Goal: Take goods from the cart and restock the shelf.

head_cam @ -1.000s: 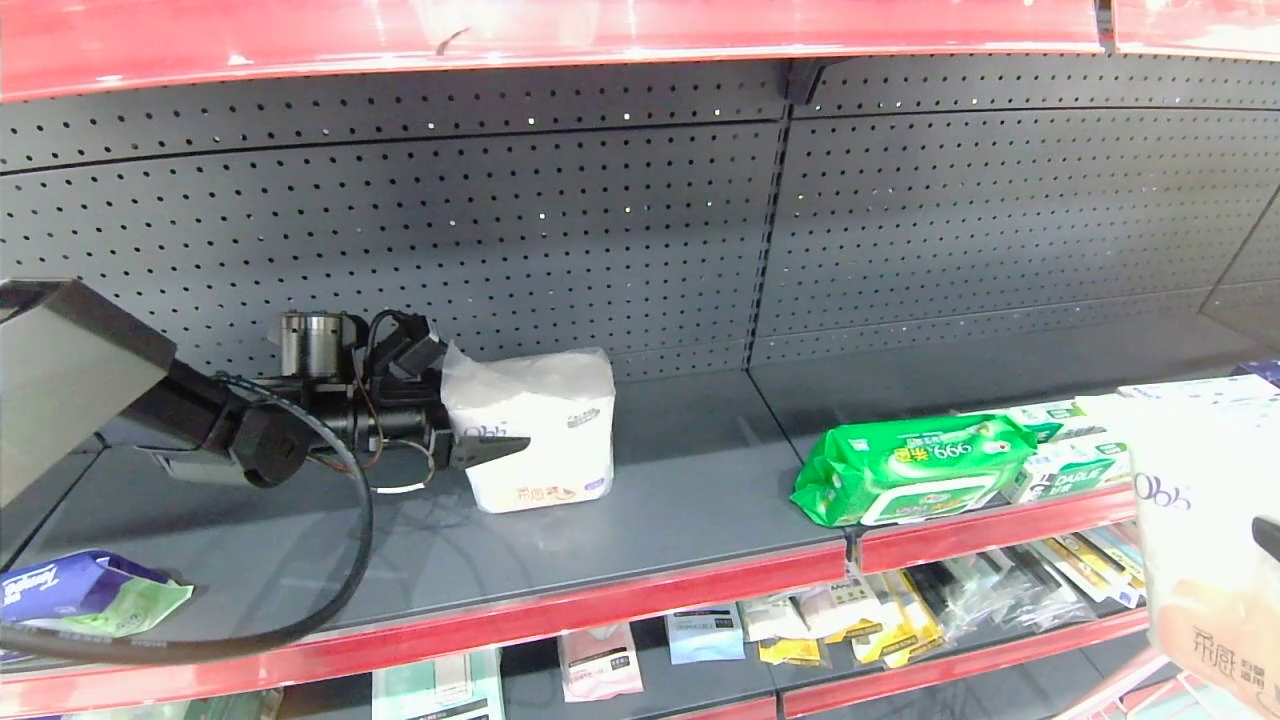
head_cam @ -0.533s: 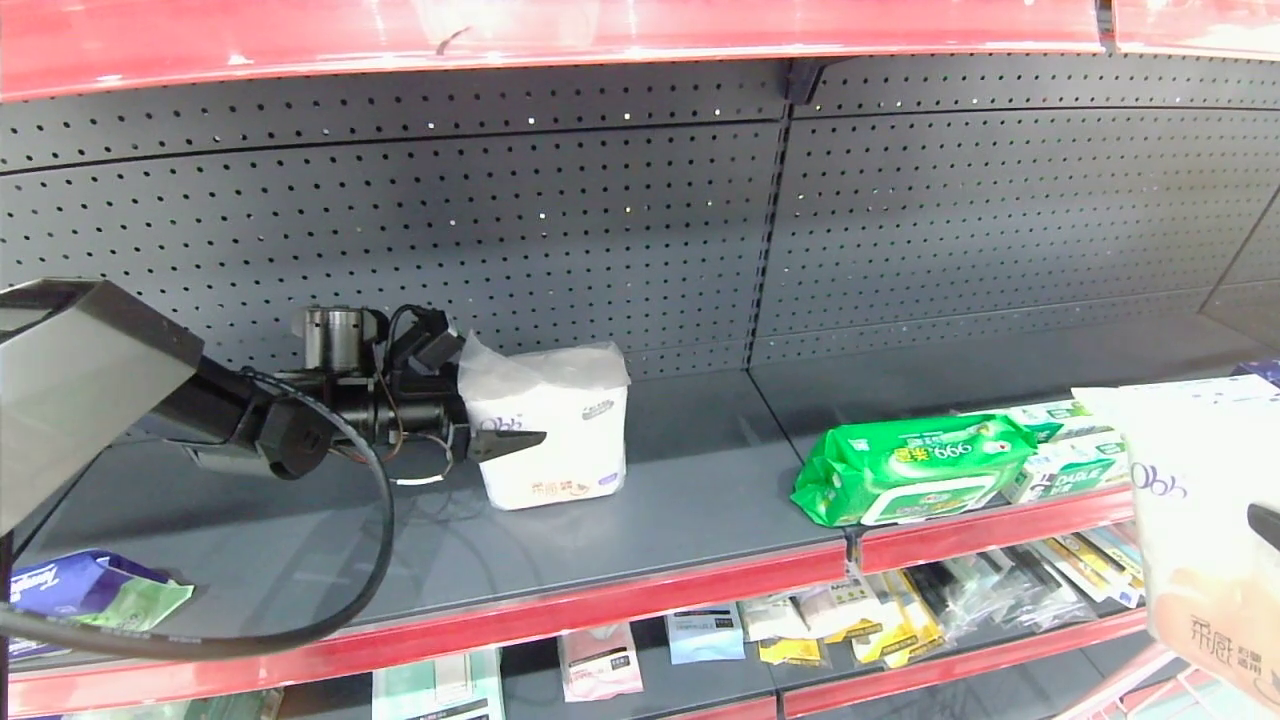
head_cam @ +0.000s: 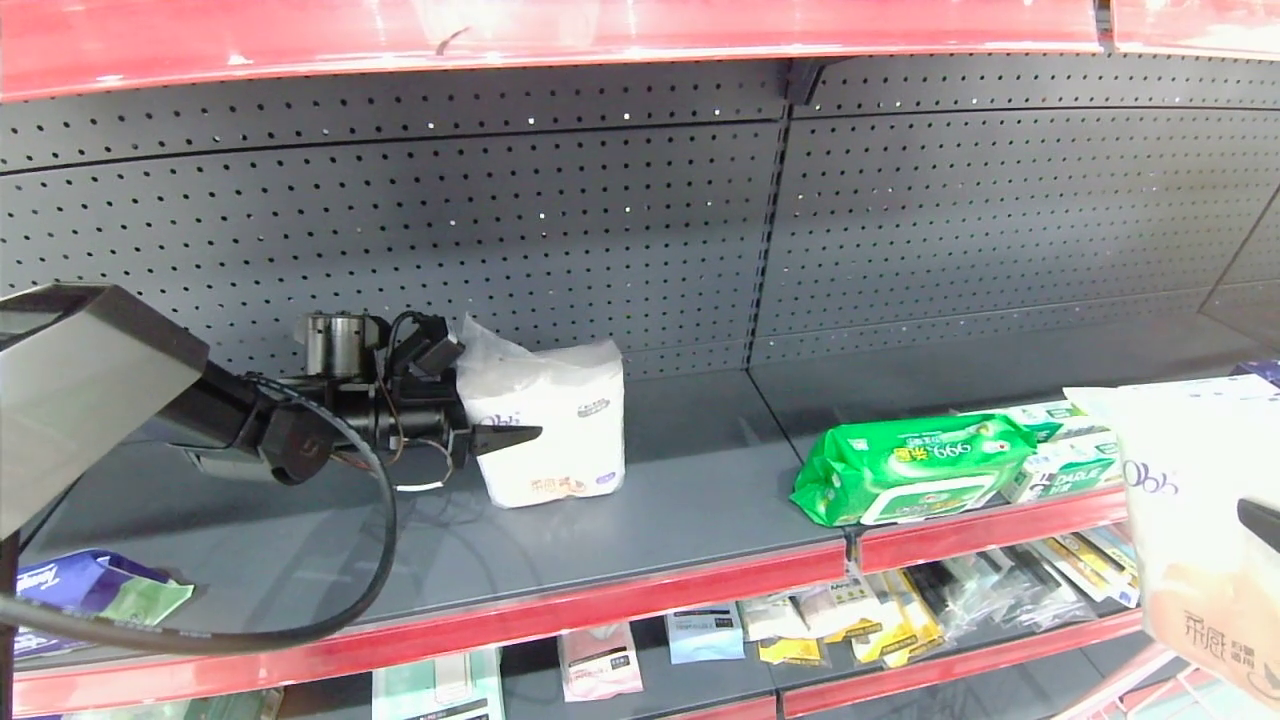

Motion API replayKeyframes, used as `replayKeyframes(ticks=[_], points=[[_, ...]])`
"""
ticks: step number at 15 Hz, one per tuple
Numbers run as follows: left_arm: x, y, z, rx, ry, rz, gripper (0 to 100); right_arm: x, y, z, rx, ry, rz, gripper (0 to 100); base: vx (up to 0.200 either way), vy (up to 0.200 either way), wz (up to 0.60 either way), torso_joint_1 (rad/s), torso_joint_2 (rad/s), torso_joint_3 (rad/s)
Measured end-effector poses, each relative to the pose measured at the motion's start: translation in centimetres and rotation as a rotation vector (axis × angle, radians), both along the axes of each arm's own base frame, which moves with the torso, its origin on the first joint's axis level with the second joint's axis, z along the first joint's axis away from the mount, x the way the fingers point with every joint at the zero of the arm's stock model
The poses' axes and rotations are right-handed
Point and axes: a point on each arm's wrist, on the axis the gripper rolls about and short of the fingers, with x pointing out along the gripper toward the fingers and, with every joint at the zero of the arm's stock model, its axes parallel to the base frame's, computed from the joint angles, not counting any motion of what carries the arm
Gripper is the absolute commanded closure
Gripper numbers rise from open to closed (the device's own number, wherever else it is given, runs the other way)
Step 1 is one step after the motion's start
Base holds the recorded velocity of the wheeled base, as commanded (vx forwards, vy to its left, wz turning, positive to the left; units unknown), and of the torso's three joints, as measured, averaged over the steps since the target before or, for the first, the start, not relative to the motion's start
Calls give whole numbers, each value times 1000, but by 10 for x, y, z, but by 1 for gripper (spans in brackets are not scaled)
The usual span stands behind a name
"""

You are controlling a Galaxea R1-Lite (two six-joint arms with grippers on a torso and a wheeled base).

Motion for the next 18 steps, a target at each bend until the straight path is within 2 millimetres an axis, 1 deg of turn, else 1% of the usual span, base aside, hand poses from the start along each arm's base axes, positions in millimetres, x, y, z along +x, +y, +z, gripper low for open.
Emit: replayKeyframes(ticks=[3, 6, 8, 11, 13, 15, 18], points=[[-11, 6, -5, -3, 13, -24, 100, 4, 0, 3, 4, 1, -1, 100, 0, 0, 0, 0, 0, 0], [-24, 21, -6, 7, 11, -13, 100, 7, -1, 5, 14, 3, -4, 100, 0, 0, 0, 0, 0, 0], [-35, 28, -5, 4, 23, -10, 100, 8, -1, 5, 15, 7, -3, 100, 0, 0, 0, 0, 0, 0], [-53, 31, -5, 8, 17, -35, 100, 8, -1, 5, 16, 8, -3, 100, 0, 0, 0, 0, 0, 0], [-63, 32, -8, 21, -9, -64, 100, 9, -1, 6, 15, 5, -3, 100, 0, 0, 0, 0, 0, 0], [-75, 33, -13, 26, 0, -77, 100, 9, -1, 6, 15, 5, -4, 100, 0, 0, 0, 0, 0, 0], [-87, 34, -12, 20, 15, -87, 100, 8, -1, 6, 15, 4, -5, 100, 0, 0, 0, 0, 0, 0]])
